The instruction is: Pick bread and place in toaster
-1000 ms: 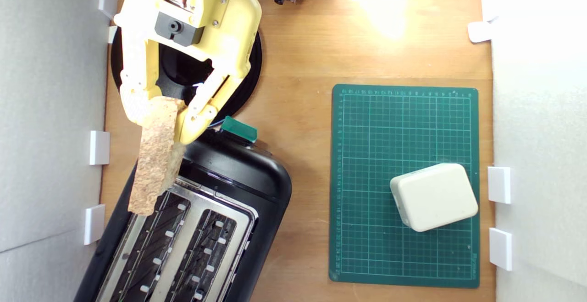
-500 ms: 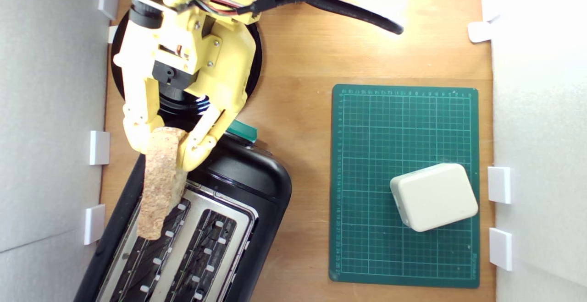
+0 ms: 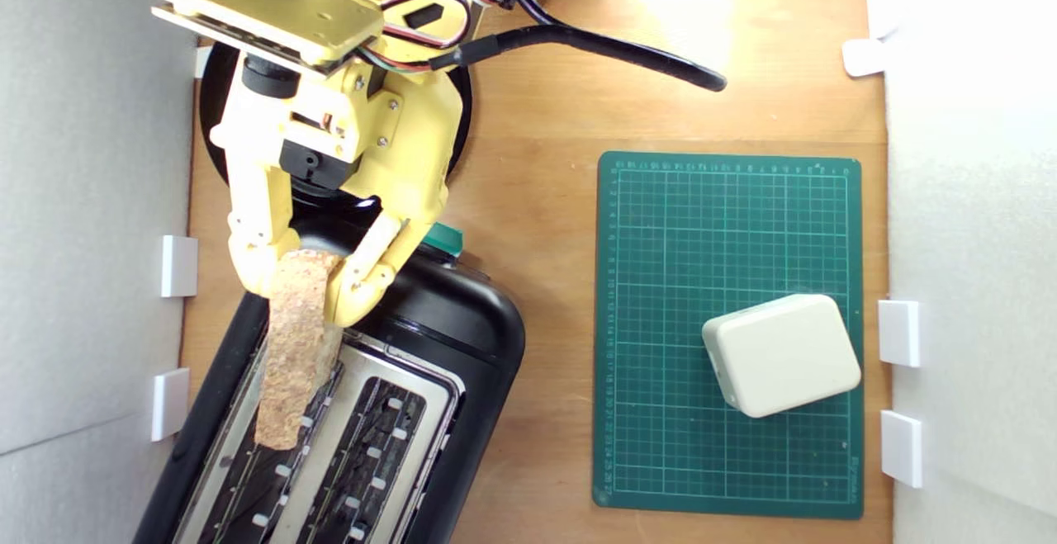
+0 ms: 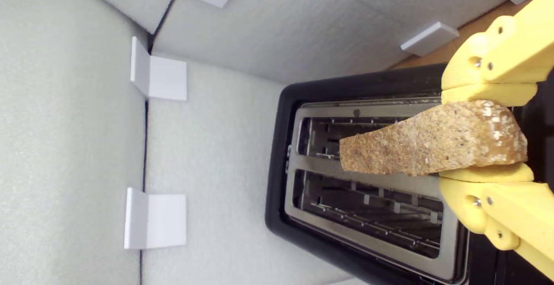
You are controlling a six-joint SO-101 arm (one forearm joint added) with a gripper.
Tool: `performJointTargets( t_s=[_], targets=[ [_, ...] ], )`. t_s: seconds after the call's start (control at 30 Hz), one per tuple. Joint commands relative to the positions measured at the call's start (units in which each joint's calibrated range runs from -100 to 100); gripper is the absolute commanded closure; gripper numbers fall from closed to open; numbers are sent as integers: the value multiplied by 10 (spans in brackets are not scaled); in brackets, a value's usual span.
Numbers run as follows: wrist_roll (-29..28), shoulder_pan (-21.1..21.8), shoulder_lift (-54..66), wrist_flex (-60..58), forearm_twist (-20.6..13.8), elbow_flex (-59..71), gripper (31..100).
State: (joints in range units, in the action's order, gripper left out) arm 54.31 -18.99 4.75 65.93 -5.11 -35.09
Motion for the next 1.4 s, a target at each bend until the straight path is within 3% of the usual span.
performJointTargets(
  t_s=[0.0,0.43,0.77,1.37],
  targets=[
    [2,1,5,-6,2,-42,740],
    [2,-3,-23,-6,-3,-61,740],
    [2,-32,-23,-6,-1,-60,740],
    [-1,-27,-100,-34,3,-61,740]
  ],
)
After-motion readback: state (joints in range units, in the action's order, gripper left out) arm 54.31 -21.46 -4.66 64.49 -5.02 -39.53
